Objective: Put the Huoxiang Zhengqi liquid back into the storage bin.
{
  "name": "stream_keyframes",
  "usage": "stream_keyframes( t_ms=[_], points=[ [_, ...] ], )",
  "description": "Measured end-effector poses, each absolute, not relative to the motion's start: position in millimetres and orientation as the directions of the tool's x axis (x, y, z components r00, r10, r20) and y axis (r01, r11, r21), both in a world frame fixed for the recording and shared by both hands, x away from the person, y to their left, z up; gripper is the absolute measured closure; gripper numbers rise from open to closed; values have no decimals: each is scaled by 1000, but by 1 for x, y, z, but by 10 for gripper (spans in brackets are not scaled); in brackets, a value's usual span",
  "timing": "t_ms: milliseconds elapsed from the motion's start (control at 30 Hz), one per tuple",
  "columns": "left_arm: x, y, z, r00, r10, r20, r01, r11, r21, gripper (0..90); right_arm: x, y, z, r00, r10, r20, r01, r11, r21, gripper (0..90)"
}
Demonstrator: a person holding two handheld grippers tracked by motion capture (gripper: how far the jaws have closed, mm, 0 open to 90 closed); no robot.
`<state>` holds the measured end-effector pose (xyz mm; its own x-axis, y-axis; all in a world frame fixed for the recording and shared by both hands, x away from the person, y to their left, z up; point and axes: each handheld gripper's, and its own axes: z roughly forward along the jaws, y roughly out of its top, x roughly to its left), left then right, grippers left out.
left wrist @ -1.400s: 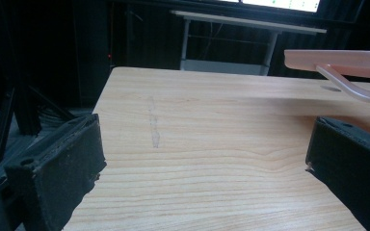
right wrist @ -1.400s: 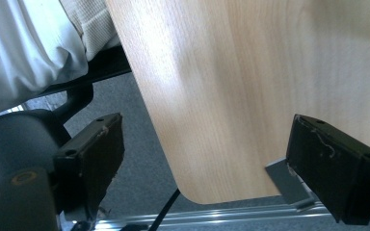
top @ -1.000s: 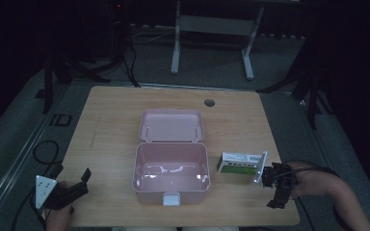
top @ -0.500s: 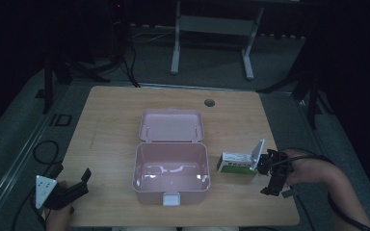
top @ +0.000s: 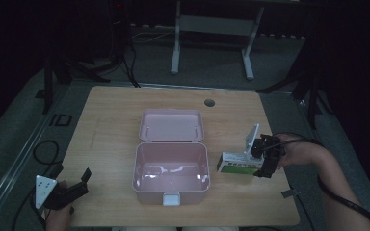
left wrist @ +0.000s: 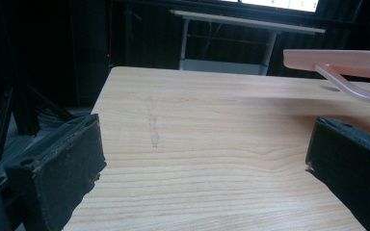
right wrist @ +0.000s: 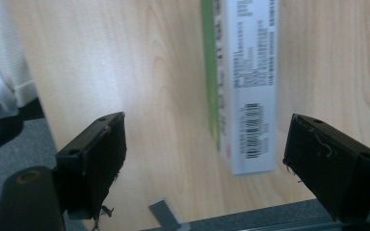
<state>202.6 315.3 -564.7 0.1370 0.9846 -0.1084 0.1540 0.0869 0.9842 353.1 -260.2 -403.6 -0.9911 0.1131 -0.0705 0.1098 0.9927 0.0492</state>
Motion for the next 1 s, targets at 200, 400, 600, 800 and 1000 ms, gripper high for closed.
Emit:
stream_keyframes(
  t_ms=[200,400,600,800,1000],
  points=[
    [203,315,-565,138,985,-108,154,86,984,3,364,-258,-407,-991,118,-63,115,992,43,181],
    [203,315,-565,139,984,-107,155,85,984,3,380,-257,-418,-990,132,-59,130,991,30,224],
    [203,315,-565,140,984,-108,155,85,984,3,387,-253,-430,-991,116,-64,115,993,19,322],
    [203,315,-565,140,984,-107,155,85,984,3,390,-250,-436,-992,104,-72,103,994,22,373],
    [203,315,-565,142,984,-107,155,84,984,3,394,-243,-447,-995,80,-65,80,997,7,477]
  ],
)
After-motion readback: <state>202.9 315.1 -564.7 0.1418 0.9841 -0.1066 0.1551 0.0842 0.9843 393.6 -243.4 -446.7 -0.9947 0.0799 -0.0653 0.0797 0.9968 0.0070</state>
